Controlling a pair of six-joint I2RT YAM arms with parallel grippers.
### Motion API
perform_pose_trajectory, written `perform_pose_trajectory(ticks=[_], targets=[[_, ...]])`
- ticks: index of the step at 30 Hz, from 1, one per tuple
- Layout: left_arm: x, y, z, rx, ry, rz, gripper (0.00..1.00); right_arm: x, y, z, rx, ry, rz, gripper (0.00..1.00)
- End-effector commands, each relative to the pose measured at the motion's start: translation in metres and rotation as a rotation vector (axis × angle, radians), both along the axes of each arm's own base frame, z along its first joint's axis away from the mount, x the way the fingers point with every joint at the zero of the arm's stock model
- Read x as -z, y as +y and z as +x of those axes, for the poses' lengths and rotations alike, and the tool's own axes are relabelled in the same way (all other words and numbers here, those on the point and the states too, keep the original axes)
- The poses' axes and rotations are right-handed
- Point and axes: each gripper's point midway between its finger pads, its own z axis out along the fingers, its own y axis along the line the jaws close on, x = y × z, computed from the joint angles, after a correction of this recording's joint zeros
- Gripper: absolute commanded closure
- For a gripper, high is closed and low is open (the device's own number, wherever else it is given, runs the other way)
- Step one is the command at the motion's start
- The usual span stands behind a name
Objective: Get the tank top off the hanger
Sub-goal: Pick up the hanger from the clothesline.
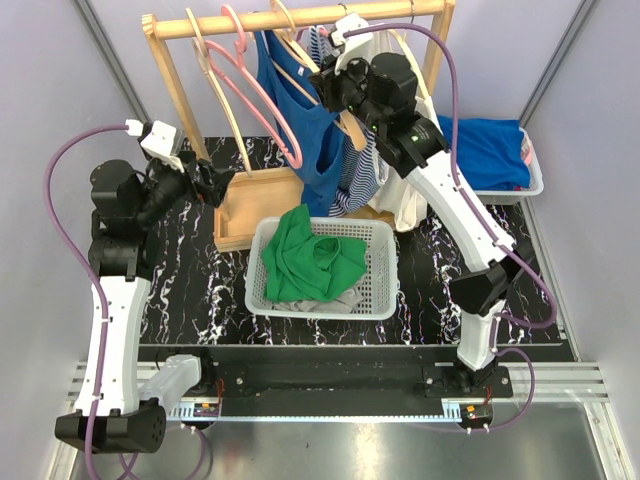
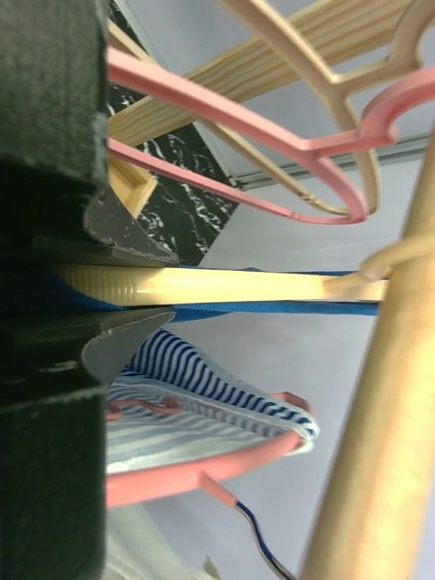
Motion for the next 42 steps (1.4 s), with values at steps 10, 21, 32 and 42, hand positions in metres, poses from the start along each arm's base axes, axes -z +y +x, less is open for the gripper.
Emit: perform_pose_trajectory(ticks=[10, 21, 32, 42], targets=[[-0.020, -0.005, -0.003, 0.030, -0.082, 0.005, 0.01, -0.101, -0.047, -0.056, 0.029, -0.284, 0.128, 1.00], [-0.025, -0.005, -0.003, 0.027, -0.083, 0.004, 0.01, -0.087, -0.050, -0.060, 0.008, -0.283, 0.195, 1.00], [-0.064, -0.019, -0.012, 0.103, -0.156, -0.062, 0.01, -0.114, -0.101, -0.167, -0.111, -0.231, 0.156, 1.00], [-0.058, -0.028, -0.021, 0.163, -0.138, -0.091, 0.01, -0.177, -0.157, -0.271, -0.195, -0.400, 0.235, 1.00]])
